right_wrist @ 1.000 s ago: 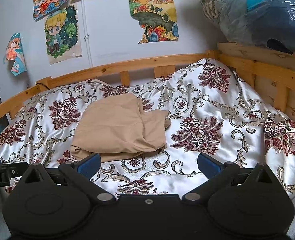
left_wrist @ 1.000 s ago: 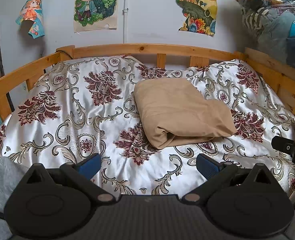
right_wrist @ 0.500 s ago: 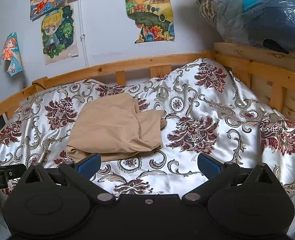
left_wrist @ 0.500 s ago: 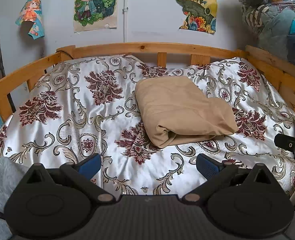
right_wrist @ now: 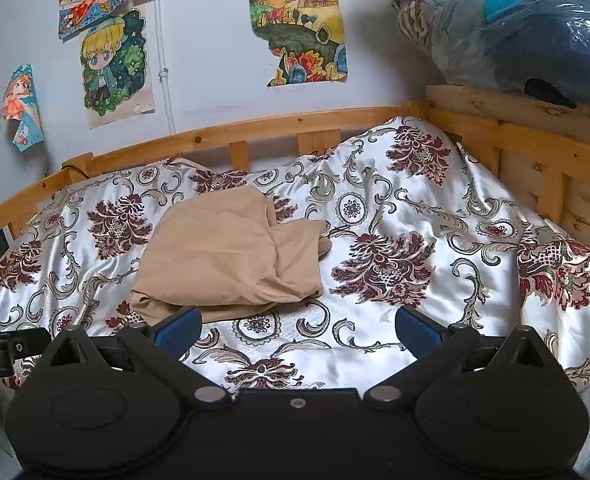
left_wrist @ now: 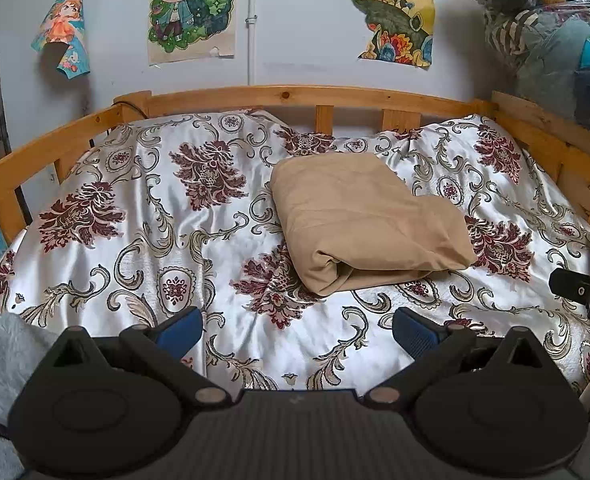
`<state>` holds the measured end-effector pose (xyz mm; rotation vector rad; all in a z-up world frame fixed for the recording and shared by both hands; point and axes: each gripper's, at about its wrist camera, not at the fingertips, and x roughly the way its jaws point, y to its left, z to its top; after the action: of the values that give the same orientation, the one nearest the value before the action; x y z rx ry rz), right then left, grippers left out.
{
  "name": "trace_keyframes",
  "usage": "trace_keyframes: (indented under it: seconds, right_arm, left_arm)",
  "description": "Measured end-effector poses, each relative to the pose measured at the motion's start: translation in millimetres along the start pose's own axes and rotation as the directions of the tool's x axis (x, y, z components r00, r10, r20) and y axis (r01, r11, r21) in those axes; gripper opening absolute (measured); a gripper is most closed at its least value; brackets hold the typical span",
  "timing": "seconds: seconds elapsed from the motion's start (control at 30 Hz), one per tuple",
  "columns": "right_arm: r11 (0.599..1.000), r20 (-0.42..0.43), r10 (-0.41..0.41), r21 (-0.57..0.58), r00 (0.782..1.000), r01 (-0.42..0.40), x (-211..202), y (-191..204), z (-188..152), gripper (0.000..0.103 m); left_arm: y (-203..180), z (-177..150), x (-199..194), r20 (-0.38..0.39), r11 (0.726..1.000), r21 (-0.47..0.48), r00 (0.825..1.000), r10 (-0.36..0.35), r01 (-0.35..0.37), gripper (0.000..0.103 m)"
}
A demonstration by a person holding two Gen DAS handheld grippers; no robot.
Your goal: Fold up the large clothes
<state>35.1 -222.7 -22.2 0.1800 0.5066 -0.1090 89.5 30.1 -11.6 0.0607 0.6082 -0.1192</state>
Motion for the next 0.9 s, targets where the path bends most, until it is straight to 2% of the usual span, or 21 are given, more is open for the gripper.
trace_keyframes:
  seconds: [0.9]
  right_arm:
    - [1.000,-0.005,-0.001,-0.001,1.000,0.001,0.3,-0.2,-0.6,0.102]
  left_arm:
    - [0.2,1.0,-0.7,-0.001,1.000,0.002,1.000,0.001,-0.001,0.102]
